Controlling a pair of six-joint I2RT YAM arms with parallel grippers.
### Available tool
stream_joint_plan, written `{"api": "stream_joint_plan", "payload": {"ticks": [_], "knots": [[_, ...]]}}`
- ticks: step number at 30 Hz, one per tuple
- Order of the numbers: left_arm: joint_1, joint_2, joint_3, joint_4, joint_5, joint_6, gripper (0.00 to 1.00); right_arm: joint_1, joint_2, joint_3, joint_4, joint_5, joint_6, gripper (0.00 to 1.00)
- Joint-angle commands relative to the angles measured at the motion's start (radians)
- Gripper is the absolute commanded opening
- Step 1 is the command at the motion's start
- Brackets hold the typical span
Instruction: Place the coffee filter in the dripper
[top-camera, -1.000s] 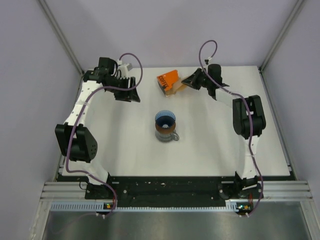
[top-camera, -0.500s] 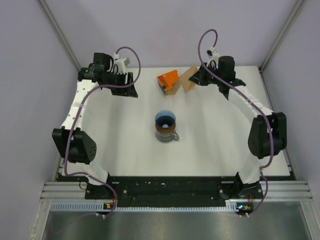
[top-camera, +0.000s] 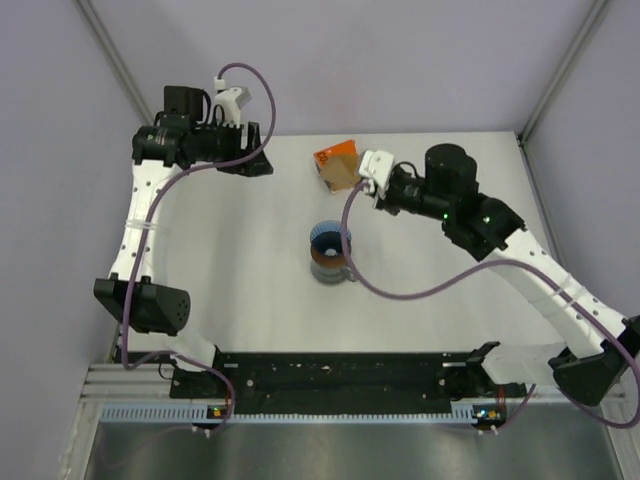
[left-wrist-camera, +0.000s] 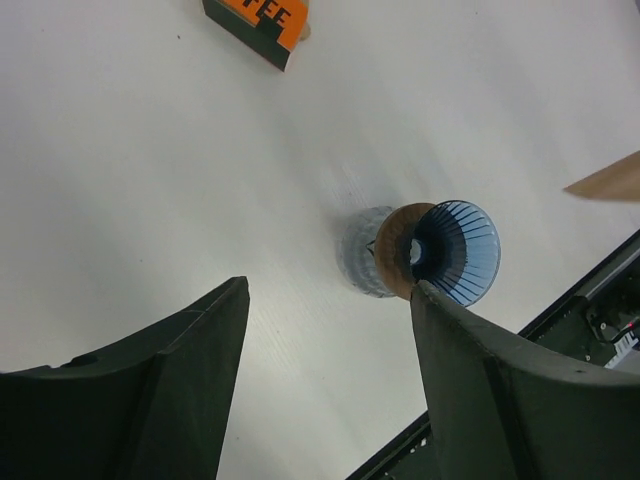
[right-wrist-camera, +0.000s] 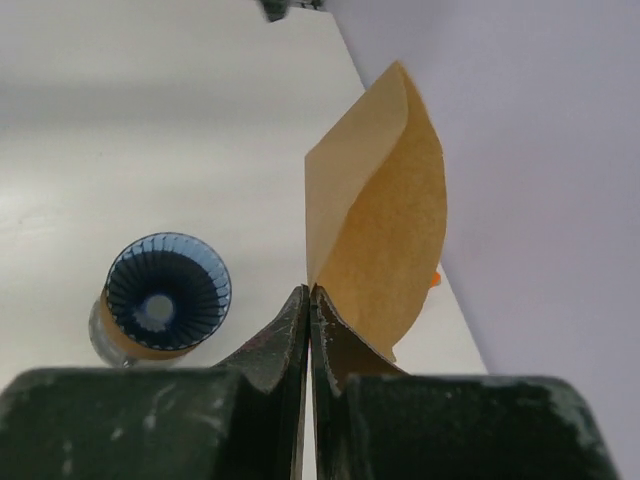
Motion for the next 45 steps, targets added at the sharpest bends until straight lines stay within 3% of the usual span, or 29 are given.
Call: {"api": "stream_joint_plan", "payload": {"ticks": [1,6,12,15,19,29,36,38,40,41,43,44,45], "knots": [[0.004,-0.081,0.087,-0.006,0.028,0.038,0.74,0.173,-0.051,-0.027,-0.137,0.195,-0.383,0.00],[-0.071,-0.147,0.113,0.019,-0.033,0.091,0.83,0.343,0.002,0.013,-0.233,0.401,-0.500,0.00],[-0.357,-0.175,0.101,-0.052,-0.194,0.251,0.87,0.425,0.065,0.047,-0.255,0.513,-0.528,0.00],[-0.422,-0.149,0.066,-0.080,-0.226,0.242,0.86,0.449,0.082,0.046,-0.255,0.530,-0.544,0.00],[-0.447,-0.094,0.051,-0.110,-0.240,0.231,0.80,0.475,0.093,0.046,-0.255,0.542,-0.564,0.00],[-0.473,-0.043,-0.037,-0.080,-0.177,0.216,0.75,0.477,0.113,0.038,-0.237,0.550,-0.578,0.00],[-0.471,-0.040,-0.075,-0.069,-0.203,0.206,0.47,0.477,0.102,-0.002,-0.206,0.550,-0.591,0.00],[-0.471,-0.043,-0.086,-0.060,-0.225,0.202,0.30,0.475,0.098,-0.017,-0.200,0.548,-0.589,0.00],[-0.471,-0.049,-0.092,-0.044,-0.270,0.180,0.05,0.475,0.093,-0.033,-0.190,0.538,-0.584,0.00],[-0.470,-0.051,-0.095,-0.029,-0.309,0.162,0.00,0.474,0.090,-0.040,-0.181,0.533,-0.572,0.00],[-0.470,-0.058,-0.098,0.008,-0.410,0.107,0.00,0.472,0.081,-0.068,-0.113,0.545,-0.516,0.02],[-0.468,-0.069,-0.103,0.038,-0.460,0.087,0.00,0.472,0.073,-0.082,-0.068,0.566,-0.461,0.30],[-0.470,-0.080,-0.110,0.064,-0.496,0.065,0.00,0.466,0.066,-0.086,-0.019,0.574,-0.406,0.47]]}}
